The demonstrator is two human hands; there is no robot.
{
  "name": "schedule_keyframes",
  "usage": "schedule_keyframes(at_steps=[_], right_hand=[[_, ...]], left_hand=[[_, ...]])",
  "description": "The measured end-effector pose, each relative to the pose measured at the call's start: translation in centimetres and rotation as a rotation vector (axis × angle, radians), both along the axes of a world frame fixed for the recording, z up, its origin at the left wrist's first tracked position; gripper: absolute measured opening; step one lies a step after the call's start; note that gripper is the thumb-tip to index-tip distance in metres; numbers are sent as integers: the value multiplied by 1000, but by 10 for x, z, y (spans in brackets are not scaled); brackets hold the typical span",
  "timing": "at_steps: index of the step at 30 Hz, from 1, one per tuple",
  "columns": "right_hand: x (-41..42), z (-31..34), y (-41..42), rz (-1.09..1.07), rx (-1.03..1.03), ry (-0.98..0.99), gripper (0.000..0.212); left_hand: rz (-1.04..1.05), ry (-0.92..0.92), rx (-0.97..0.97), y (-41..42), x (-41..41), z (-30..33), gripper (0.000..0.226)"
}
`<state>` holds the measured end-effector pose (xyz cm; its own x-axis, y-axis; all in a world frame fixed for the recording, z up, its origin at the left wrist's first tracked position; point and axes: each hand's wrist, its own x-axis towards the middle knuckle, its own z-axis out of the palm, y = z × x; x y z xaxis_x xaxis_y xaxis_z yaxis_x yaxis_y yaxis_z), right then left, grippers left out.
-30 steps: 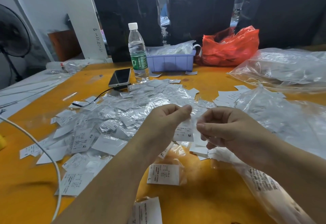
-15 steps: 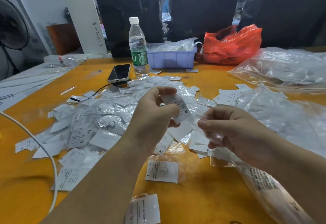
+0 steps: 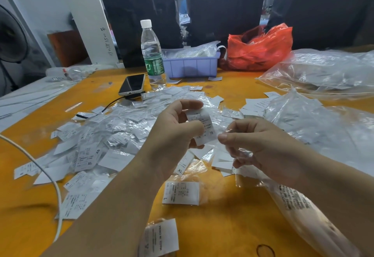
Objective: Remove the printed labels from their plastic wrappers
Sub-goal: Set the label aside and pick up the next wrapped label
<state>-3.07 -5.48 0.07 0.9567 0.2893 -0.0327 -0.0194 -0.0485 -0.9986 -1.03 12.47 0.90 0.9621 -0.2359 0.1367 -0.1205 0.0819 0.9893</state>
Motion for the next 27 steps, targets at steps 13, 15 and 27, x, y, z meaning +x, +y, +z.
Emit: schedule_keyframes(at_steps=[13,15,27], right_hand=[[-1,-1,-1,-19,31,-5,25],[-2,-1,-1,-16,27,-5,26],[-2,0,0,-37,16,-11,24]], left_hand=[[-8,38,-130,2,1,4,42],[-8,39,-136,2,2,3,42],[-12,66,-169,2,3,3,44]])
